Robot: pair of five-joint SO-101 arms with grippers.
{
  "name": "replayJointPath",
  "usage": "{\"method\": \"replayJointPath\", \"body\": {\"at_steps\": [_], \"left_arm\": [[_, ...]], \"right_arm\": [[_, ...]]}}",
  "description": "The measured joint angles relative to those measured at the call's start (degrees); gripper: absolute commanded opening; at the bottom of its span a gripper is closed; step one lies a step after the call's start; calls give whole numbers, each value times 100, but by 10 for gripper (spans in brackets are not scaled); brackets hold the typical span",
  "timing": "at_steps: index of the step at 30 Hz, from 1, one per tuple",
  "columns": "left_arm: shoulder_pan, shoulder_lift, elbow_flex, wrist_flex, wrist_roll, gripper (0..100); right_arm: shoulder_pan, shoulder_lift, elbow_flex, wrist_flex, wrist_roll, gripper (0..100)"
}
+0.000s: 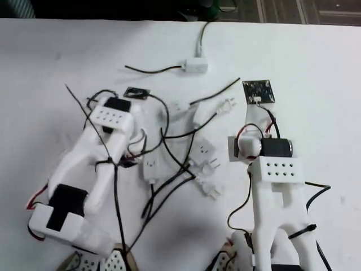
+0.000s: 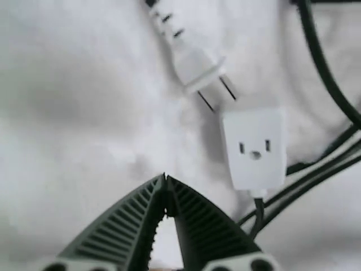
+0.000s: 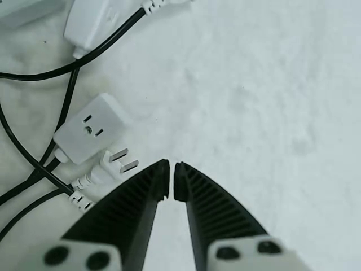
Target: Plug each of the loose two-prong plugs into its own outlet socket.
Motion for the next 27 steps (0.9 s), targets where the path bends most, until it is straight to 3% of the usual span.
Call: {"method": "replayJointPath", "body": {"at_steps": [5, 12, 23, 27], "left_arm": [[422, 0, -440, 316, 281, 53], [905, 0, -466, 369, 492, 258], [853, 97, -466, 334, 589, 264], [712, 703, -475, -105, 607, 264]], "right_arm": [[0, 0, 0, 0, 0, 27], [0, 0, 0, 0, 0, 27], [0, 0, 0, 0, 0, 27], [0, 0, 0, 0, 0, 27]]}}
